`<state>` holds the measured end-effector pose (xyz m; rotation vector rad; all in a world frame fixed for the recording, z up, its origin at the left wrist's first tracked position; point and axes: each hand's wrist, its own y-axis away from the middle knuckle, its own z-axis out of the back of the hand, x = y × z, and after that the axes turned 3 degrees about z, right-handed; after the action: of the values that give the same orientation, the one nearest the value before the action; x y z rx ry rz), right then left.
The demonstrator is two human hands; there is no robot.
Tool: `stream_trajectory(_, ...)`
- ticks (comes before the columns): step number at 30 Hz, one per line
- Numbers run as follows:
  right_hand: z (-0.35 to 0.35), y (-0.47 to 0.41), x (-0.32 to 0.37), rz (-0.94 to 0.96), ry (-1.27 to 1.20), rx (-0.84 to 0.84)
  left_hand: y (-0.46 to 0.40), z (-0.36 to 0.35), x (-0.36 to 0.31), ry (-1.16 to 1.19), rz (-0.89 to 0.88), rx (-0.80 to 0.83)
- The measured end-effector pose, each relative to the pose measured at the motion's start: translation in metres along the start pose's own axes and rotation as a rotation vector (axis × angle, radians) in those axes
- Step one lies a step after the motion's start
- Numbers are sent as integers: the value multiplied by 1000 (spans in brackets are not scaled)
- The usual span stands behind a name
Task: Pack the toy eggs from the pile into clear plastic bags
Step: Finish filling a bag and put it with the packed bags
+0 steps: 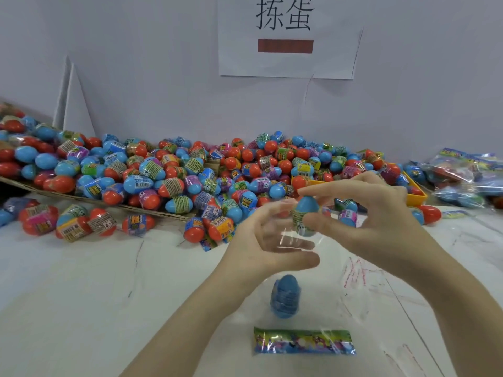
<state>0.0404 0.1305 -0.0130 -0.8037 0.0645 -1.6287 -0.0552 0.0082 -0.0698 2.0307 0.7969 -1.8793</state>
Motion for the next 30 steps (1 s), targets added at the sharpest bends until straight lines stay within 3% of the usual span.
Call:
stream_trajectory(12, -4, 4, -4, 123, 279, 184, -3, -2, -1, 67, 75, -78)
stream_trajectory(19, -13, 6, -3, 148, 308, 196, -3, -1, 0, 104, 79, -83)
stream_trajectory(25, -15, 3, -12, 127, 186, 227, -5, 10, 0, 42, 240, 1)
stream_trajectory(27, -15, 1, -12, 90, 49, 196, -4, 16, 1, 32, 356, 74)
stream_trajectory(30, -10, -1, -13, 25, -176, 123, 4, 19, 4, -168, 467, 245)
